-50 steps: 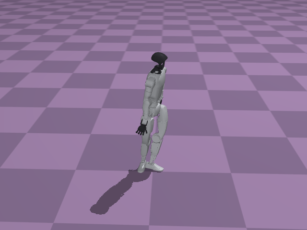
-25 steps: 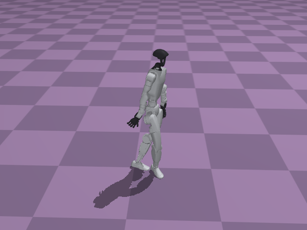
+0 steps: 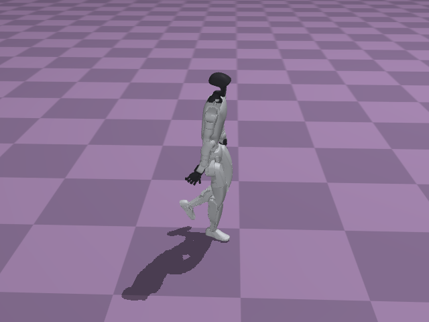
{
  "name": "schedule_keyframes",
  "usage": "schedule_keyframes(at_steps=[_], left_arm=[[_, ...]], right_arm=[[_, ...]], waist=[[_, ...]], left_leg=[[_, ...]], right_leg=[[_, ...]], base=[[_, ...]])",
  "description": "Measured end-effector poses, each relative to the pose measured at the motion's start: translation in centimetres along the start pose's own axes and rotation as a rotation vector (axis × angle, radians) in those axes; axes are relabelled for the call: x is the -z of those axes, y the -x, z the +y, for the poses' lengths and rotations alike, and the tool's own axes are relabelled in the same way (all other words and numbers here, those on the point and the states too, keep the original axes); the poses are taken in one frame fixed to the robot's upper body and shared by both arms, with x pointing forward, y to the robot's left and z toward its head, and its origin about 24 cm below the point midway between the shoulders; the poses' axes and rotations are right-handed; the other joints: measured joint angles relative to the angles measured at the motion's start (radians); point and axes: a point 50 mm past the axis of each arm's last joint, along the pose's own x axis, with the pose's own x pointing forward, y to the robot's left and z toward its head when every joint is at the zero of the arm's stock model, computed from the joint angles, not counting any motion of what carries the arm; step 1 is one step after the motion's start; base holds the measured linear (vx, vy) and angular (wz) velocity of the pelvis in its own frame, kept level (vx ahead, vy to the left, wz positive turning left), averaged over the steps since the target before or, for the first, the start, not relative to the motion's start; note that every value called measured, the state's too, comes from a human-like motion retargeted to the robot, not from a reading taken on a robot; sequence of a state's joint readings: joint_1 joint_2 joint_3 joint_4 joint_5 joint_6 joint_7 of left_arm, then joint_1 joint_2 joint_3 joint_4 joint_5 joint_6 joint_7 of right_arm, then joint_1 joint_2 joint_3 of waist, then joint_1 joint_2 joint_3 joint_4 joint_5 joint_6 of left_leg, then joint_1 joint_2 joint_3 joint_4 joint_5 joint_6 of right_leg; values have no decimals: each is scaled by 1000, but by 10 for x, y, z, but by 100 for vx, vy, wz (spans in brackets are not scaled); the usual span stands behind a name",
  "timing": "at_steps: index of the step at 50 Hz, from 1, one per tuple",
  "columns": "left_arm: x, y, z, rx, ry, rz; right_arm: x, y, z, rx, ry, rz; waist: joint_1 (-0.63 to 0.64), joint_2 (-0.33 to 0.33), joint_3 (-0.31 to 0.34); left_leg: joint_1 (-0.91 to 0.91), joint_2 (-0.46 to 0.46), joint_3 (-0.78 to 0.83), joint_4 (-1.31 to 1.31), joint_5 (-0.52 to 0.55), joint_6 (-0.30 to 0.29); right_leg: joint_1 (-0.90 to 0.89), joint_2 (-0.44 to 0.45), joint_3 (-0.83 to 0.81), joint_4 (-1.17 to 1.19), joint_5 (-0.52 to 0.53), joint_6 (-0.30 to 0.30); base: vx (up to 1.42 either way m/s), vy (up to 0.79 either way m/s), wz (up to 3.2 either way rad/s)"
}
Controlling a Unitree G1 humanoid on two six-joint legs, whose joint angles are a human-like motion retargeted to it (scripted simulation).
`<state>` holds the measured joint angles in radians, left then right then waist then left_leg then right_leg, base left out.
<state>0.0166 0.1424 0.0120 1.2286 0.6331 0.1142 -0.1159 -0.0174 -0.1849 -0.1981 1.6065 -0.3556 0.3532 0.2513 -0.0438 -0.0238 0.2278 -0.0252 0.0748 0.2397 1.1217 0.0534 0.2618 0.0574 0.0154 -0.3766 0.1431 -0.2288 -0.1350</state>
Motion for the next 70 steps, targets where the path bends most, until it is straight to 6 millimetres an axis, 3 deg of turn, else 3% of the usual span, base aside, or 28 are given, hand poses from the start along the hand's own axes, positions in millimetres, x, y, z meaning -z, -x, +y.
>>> schedule_keyframes(at_steps=[5,8,10,13,15,17,20,22,25,27,30,32,36,38,40,43,47,50,52,55,57,58,60,63,65,67,68,70], left_arm=[[58,5,-34,-1,103,191],[77,11,-61,99,191,313],[87,16,-76,211,239,394],[93,22,-88,398,244,439],[91,23,-86,504,187,416],[91,22,-78,529,90,395],[97,20,-68,465,-21,380],[98,19,-66,408,-9,376],[86,16,-61,387,85,343],[69,11,-53,371,151,291],[40,3,-24,228,141,216],[18,1,0,100,57,188],[-37,7,50,-29,-230,202],[-68,14,73,-48,-339,155],[-101,22,90,-118,-391,30],[-142,34,100,-281,-372,-178],[-162,41,99,-418,-346,-350],[-137,38,117,-433,-361,-224],[-103,31,122,-280,-243,-42],[-69,24,115,-192,45,18],[-44,17,104,-237,178,36],[-32,15,100,-266,223,53],[-11,12,90,-298,270,92],[32,6,51,-197,335,209],[63,7,9,-51,421,298],[85,13,-39,158,515,384],[95,20,-62,269,563,439],[118,38,-98,446,655,575]], right_arm=[[-63,23,-10,209,119,-218],[-101,46,-16,260,182,-334],[-125,62,-15,259,214,-399],[-152,81,-7,240,183,-509],[-165,89,2,220,121,-596],[-165,87,8,184,76,-645],[-142,66,8,130,75,-592],[-114,46,6,111,129,-465],[-71,26,-5,108,224,-242],[-54,21,-15,136,265,-161],[-36,15,-23,177,207,-141],[-24,10,-22,168,103,-158],[-4,4,-16,44,-190,-143],[12,0,-9,-40,-351,-56],[28,-3,0,-122,-461,24],[53,-10,12,-217,-488,73],[83,-19,22,-229,-348,103],[101,-22,22,-159,-169,159],[115,-22,25,-145,-50,263],[117,-19,23,-186,58,346],[114,-18,23,-214,89,344],[107,-18,23,-216,96,333],[87,-17,25,-188,86,288],[49,-13,27,-135,76,175],[16,-4,25,-164,69,98],[-18,14,17,-243,-18,57],[-38,25,11,-262,-66,19],[-85,51,0,-238,-96,-159]], waist=[[91,18,-61],[80,55,-84],[91,94,-75],[130,121,-63],[152,121,-62],[177,97,-83],[221,40,-146],[236,32,-172],[186,94,-172],[144,131,-144],[102,141,-130],[47,132,-128],[-94,122,-98],[-162,109,-77],[-199,79,-63],[-189,60,-74],[-198,20,-104],[-186,-34,-112],[-180,-56,-111],[-153,-93,-80],[-98,-118,-67],[-93,-133,-51],[-49,-120,-20],[11,-75,-20],[53,-60,-37],[86,-53,-63],[86,-45,-69],[111,-16,-68]], left_leg=[[-241,-142,213,-310,-23,0],[-337,-232,80,-653,-28,-142],[-370,-237,-18,-832,-63,-262],[-431,-219,-85,-959,-122,-372],[-468,-221,-109,-963,-147,-379],[-490,-243,-111,-903,-142,-291],[-507,-303,-101,-783,-269,-105],[-472,-326,-174,-748,-343,-59],[-363,-297,-291,-715,-433,-23],[-296,-273,-324,-716,-465,-3],[-238,-261,-353,-771,-468,0],[-214,-267,-374,-809,-461,0],[-166,-287,-399,-854,-449,0],[-112,-312,-419,-873,-441,0],[-35,-349,-429,-885,-429,0],[76,-368,-430,-884,-395,0],[242,-366,-419,-906,-327,0],[341,-360,-365,-893,-271,0],[373,-338,-243,-814,-171,0],[308,-358,-167,-499,-36,0],[217,-398,-137,-226,-81,0],[156,-352,-128,-49,-201,0],[12,-162,-99,247,-368,0],[-186,-29,-66,307,-434,0],[-300,-16,12,144,-391,0],[-384,-104,56,-185,-314,-14],[-402,-154,38,-383,-274,-56],[-403,-183,-58,-733,-215,-215]], right_leg=[[85,-70,-70,-98,23,102],[140,-22,-113,-123,-23,123],[204,41,-108,-138,-59,127],[290,83,-95,-143,-88,158],[329,91,-59,-134,-84,190],[343,64,-53,-111,-32,229],[332,-3,-68,-46,148,282],[308,-18,-73,50,363,261],[246,-49,-248,348,607,192],[92,-84,-218,637,520,137],[-219,-132,-161,953,221,159],[-409,-104,-130,989,65,126],[-672,-168,-194,878,-106,-33],[-760,-138,-131,736,-79,-56],[-794,-85,-7,572,63,-26],[-697,-90,-24,353,179,-63],[-483,-71,-107,171,229,0],[-305,-58,-348,73,255,-125],[-301,-42,-158,115,310,-111],[-249,-66,-57,173,280,-105],[-162,-79,-64,174,219,-124],[-126,-63,-26,179,191,-124],[-50,11,48,137,177,-124],[68,100,39,38,186,-124],[119,135,64,-16,217,-124],[154,94,72,-57,247,-55],[174,83,67,-65,248,-26],[247,116,89,-87,243,0]], base=[[56,71,33],[64,22,84],[96,5,5],[80,2,-34],[96,10,-16],[100,14,4],[121,18,-2],[120,14,1],[133,19,59],[87,9,25],[55,-2,14],[57,-12,68],[63,-17,73],[53,-9,69],[70,-13,30],[112,-14,-4],[118,-15,23],[107,-26,-51],[117,-13,-58],[84,7,-79],[101,-15,-125],[105,-62,-79],[112,-66,-76],[91,8,-53],[63,73,-49],[72,99,-7],[89,67,-13],[113,29,-86]])
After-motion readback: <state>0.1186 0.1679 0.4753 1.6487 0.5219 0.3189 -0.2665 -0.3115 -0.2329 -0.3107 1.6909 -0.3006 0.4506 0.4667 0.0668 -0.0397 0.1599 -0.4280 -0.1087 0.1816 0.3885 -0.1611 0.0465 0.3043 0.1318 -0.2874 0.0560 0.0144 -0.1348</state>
